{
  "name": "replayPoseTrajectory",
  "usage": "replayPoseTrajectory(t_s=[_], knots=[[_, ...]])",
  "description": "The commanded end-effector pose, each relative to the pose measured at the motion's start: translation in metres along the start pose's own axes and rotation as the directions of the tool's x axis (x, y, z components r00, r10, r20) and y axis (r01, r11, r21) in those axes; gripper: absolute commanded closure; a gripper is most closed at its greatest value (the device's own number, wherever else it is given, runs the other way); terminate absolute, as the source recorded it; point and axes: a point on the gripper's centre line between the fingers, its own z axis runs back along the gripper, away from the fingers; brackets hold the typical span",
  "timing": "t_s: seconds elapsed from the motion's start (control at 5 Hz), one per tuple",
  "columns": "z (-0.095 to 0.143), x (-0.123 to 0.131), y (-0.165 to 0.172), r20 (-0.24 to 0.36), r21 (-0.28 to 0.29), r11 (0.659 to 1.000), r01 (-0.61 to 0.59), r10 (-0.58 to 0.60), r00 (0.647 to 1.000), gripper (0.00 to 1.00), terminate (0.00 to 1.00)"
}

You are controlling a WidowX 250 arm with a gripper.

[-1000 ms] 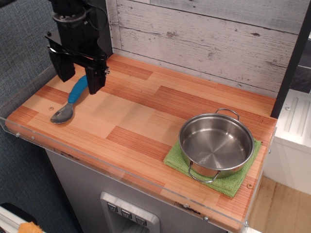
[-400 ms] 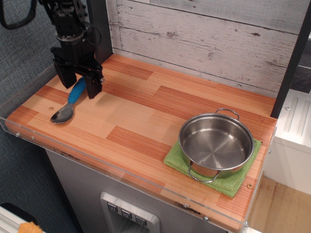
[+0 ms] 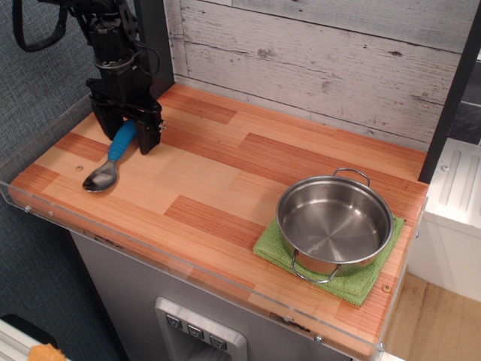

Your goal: Move the spoon closer to the pan

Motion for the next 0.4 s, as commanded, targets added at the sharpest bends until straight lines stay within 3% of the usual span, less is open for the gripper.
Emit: replayPoseTrajectory(t_s=[0.0,0.2], knots=[[0.0051,0.0037,0.0043,0.011,-0.007,1.0,-0.027,0.027,1.0,1.0,0.0],[0.0078,0.0012,0.0043,-0.016,-0.012,0.999,-0.037,0.037,0.999,1.0,0.0]])
